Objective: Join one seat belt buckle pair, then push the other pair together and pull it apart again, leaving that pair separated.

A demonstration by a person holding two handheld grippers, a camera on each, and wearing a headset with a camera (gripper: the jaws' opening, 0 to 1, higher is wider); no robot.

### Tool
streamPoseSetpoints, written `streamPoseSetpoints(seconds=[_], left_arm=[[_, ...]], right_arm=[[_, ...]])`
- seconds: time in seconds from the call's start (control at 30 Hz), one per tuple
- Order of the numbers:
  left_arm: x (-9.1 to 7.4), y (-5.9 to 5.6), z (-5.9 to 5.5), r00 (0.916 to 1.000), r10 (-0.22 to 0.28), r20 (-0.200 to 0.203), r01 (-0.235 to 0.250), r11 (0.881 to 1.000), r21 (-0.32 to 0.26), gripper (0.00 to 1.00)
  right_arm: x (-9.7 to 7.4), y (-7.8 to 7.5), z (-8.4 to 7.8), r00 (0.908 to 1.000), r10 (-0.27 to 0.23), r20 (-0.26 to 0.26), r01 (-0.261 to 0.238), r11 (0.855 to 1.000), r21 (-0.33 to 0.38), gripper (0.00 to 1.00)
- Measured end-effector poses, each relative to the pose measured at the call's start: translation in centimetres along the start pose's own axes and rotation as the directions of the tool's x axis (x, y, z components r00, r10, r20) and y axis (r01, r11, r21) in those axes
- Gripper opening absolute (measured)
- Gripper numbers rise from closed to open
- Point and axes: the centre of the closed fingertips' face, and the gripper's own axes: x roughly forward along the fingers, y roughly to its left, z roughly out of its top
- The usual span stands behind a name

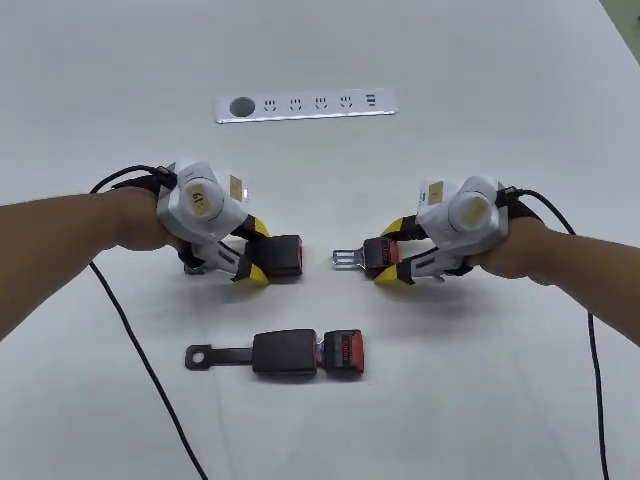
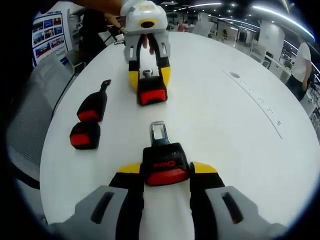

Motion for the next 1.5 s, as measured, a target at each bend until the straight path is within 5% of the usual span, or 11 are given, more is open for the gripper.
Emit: streamPoseSetpoints(seconds=[0.57,1.13,1.2,1.27,1.37,1.5], left_arm=[[0.1,0.0,0.0,1.0,0.001,-0.003,-0.001,1.0,-0.004,0.33],[0.1,0.0,0.0,0.9998,0.017,-0.008,-0.017,1.0,-0.016,0.34],[0.1,-0.1,0.4,0.9995,0.032,-0.003,-0.032,0.997,-0.072,0.35],[0.0,0.1,1.6,0.9971,0.058,0.05,-0.05,0.988,-0.143,0.43],[0.0,0.7,2.1,0.9915,0.099,0.085,-0.081,0.978,-0.192,0.58],[-0.3,1.0,1.9,0.9888,0.124,0.082,-0.105,0.973,-0.203,0.61]], right_arm=[[-1.9,-0.1,-3.2,0.9996,-0.026,0.01,0.026,0.999,0.042,0.35],[-2.1,-0.2,-3.6,0.999,-0.042,0.01,0.042,0.998,0.049,0.36],[-2.2,-0.1,-3.6,0.9987,-0.05,0.01,0.049,0.997,0.055,0.36],[-2.3,-0.3,-3.7,0.9977,-0.068,0.006,0.068,0.995,0.069,0.37],[-2.5,-0.4,-3.5,0.9918,-0.126,0.019,0.124,0.987,0.104,0.43],[-2.9,-0.7,-3.1,0.9813,-0.184,0.055,0.174,0.972,0.158,0.57]])
